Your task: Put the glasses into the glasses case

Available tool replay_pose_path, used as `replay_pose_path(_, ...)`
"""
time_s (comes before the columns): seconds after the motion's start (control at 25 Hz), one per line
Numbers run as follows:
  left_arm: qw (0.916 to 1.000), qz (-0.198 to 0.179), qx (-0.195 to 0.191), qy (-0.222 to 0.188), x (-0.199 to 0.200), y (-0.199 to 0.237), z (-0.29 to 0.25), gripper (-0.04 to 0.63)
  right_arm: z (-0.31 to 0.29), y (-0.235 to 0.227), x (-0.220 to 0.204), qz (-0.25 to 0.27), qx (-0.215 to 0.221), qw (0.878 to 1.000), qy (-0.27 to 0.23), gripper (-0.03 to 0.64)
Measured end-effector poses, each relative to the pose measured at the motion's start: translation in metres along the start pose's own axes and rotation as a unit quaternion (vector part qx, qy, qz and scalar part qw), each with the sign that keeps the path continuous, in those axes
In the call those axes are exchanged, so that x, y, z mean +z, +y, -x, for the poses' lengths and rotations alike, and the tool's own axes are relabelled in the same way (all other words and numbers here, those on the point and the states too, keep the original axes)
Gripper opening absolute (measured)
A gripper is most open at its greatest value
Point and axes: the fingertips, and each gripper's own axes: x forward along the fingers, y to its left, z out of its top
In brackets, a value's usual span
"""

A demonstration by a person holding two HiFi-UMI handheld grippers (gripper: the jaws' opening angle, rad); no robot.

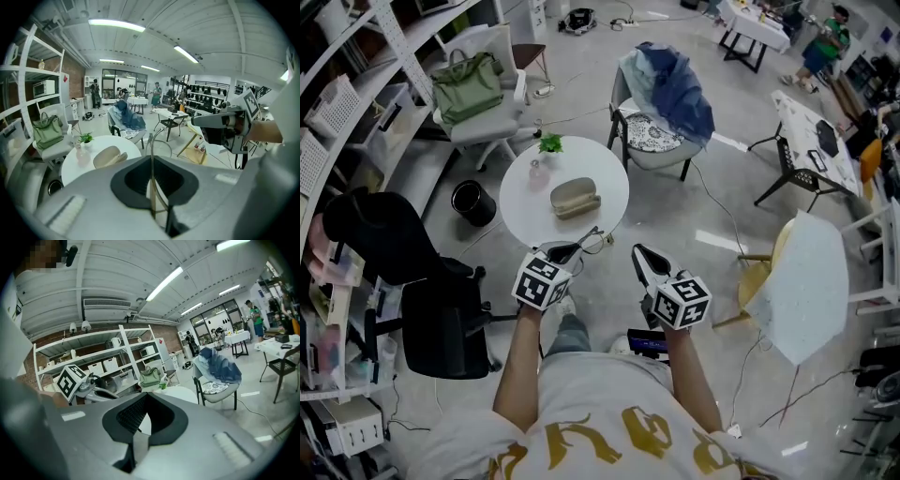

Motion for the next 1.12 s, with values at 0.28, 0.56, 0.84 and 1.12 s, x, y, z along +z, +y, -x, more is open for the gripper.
replay_pose_path(0.28,0.9992,-0.007,-0.039,0.004,0.017,0.069,-0.026,0.014,-0.06,-0.007,0.013,-0.002,-0.041,0.999,0.009,0.026)
replay_pose_path(0.56,0.9966,-0.026,-0.078,0.005,0.035,0.13,-0.054,0.014,-0.106,-0.014,0.03,0.004,-0.094,0.996,-0.001,0.026)
replay_pose_path(0.84,0.9935,-0.04,-0.106,0.008,0.036,0.154,-0.062,0.014,-0.124,-0.02,0.034,-0.007,-0.139,0.99,-0.014,0.026)
replay_pose_path(1.12,0.9922,-0.028,-0.121,0.012,0.024,0.163,-0.062,0.014,-0.132,-0.01,0.033,-0.006,-0.155,0.988,-0.017,0.026)
